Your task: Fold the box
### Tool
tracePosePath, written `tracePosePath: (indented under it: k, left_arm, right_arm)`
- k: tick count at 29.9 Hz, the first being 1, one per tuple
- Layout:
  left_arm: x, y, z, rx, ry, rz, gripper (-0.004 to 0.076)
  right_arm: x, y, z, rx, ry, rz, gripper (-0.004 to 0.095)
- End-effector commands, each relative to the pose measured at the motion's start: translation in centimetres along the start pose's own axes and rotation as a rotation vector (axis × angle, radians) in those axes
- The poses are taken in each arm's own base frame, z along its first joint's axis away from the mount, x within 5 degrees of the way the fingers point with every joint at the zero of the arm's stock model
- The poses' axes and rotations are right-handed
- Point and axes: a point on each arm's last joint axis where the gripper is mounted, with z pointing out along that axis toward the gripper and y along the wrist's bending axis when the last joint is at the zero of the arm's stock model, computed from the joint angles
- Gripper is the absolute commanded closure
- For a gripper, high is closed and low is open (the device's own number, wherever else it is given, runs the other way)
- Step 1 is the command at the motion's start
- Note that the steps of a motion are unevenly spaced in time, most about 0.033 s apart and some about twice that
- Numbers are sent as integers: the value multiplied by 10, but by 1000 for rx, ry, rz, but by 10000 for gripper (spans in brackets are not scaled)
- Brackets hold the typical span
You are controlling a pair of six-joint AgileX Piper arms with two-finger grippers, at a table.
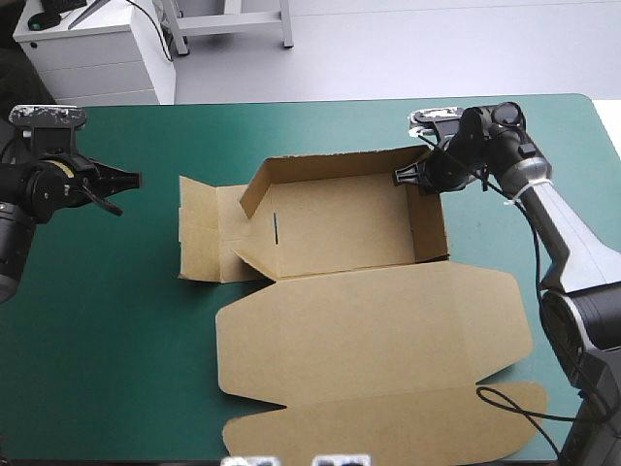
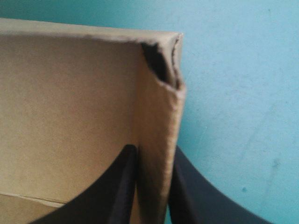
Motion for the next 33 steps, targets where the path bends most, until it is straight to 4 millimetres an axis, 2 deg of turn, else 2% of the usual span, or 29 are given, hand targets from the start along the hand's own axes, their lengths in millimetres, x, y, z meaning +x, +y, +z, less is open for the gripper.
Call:
tracePosePath:
  k: [1, 5, 9, 12, 15, 17, 21, 26, 33]
  left_arm:
    - [-10, 1, -17, 8, -94, 1, 721]
    - [-10, 1, -17, 12, -93, -1, 721]
    - [-10, -1, -17, 31, -89, -16, 721]
    - [-9, -1, -17, 36, -82, -20, 721]
    - [-8, -1, -17, 38, -68, -22, 721]
    - [-7, -1, -17, 38, -60, -22, 721]
    - [-6, -1, -17, 37, -45, -22, 721]
    - [-6, -1, -17, 37, -45, -22, 722]
    - [-6, -1, -17, 34, -47, -16, 723]
  right_arm:
    - [-10, 1, -37, 19, -110, -20, 526]
    - [-18, 3, -59, 18, -140, -29, 492]
    - [-26, 6, -89, 27, -182, -135, 493]
    - [-29, 8, -107, 19, -217, -75, 494]
    - [-29, 9, -112, 21, -230, -52, 494]
    - [-28, 7, -109, 30, -221, -33, 494]
    - [-22, 5, -92, 32, -157, -17, 494]
    - [-14, 2, -55, 32, -42, -7, 494]
    - [-15, 0, -18, 13, 39, -31, 494]
